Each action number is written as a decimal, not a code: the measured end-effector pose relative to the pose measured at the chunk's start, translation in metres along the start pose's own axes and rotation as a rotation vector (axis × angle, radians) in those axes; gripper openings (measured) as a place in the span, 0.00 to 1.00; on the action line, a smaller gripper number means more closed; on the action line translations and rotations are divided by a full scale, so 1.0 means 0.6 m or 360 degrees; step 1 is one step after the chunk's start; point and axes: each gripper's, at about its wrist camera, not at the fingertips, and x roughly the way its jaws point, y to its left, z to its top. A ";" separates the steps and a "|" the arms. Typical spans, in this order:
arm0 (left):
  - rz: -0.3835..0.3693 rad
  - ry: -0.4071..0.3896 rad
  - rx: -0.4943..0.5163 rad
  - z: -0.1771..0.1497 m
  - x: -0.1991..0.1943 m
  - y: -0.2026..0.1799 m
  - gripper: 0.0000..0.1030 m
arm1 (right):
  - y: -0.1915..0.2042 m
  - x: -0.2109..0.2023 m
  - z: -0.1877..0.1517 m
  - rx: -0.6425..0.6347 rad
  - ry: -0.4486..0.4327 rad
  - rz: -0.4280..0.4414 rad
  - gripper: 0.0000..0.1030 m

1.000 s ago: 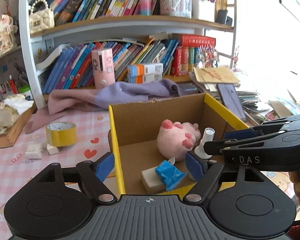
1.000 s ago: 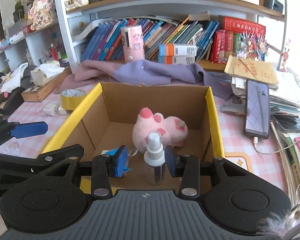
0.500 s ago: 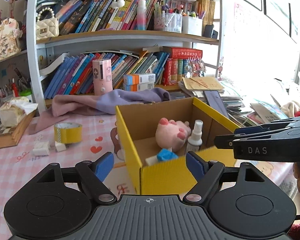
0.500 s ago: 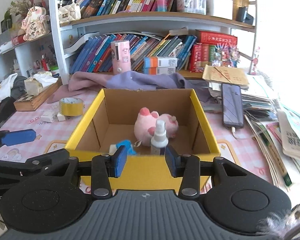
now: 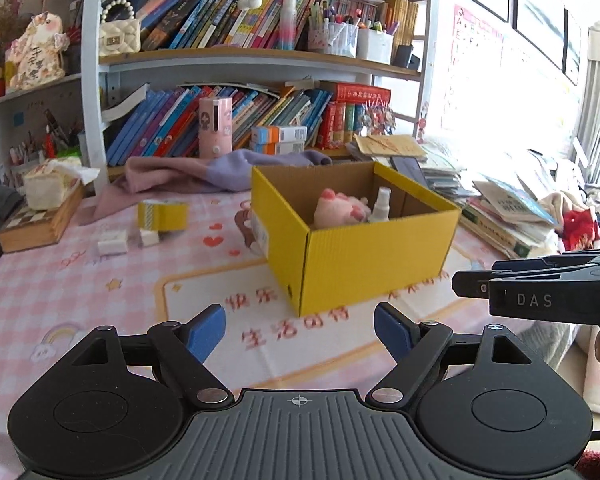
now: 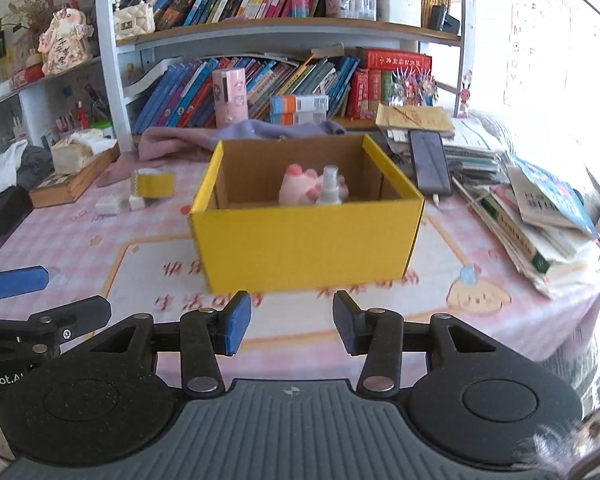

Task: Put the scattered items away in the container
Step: 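Withdraw both tools from the yellow box toward the remaining table items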

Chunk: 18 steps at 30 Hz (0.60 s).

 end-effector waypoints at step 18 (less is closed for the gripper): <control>0.0181 0.0153 -0.0085 -0.070 -0.070 0.062 0.85 | 0.113 -0.027 -0.056 -0.0138 0.0170 0.0164 0.51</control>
